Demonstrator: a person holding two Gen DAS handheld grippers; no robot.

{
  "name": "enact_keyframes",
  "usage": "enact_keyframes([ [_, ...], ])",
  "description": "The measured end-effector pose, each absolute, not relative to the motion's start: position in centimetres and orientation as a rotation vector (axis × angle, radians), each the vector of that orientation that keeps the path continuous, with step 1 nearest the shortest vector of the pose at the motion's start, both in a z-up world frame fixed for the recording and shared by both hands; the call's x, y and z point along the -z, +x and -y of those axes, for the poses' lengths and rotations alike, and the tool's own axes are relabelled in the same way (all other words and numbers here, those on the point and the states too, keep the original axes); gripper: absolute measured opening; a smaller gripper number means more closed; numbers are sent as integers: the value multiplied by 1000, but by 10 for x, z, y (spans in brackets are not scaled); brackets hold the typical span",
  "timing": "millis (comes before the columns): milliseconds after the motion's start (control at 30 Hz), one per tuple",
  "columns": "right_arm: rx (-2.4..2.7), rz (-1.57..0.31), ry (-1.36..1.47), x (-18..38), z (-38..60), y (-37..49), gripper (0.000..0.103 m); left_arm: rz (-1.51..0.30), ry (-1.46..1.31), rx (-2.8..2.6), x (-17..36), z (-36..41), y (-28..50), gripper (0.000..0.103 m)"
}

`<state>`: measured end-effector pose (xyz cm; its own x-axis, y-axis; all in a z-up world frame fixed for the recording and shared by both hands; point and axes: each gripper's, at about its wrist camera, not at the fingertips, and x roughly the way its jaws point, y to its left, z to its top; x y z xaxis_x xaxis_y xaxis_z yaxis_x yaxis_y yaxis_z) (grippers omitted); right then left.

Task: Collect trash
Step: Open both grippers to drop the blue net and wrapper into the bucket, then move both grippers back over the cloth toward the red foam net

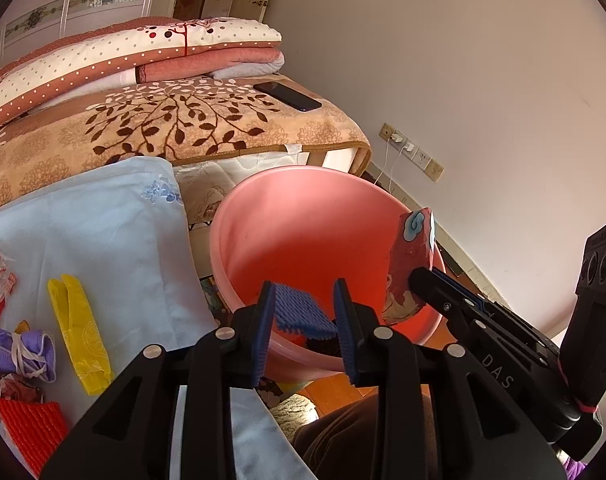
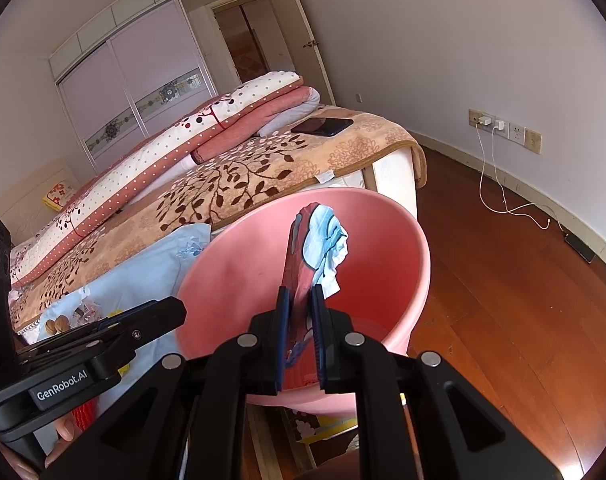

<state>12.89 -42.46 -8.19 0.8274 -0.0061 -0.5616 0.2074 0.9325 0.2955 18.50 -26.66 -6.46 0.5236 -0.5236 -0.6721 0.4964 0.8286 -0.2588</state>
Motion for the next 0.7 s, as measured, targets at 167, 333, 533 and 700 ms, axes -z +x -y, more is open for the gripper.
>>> enact_keyframes([
  [167, 127, -586, 349, 83, 424, 129, 11, -816, -44, 613, 63, 265, 182, 30],
  [333, 142, -581, 350, 83, 424, 126, 31, -809, -51, 614, 61, 261, 177, 30],
  [533, 134, -572, 343, 79, 420, 120, 31, -804, -63, 611, 57, 257, 172, 30],
  [700, 116, -562, 337, 73, 413, 111, 31, -789, -61, 608, 51, 253, 163, 30],
])
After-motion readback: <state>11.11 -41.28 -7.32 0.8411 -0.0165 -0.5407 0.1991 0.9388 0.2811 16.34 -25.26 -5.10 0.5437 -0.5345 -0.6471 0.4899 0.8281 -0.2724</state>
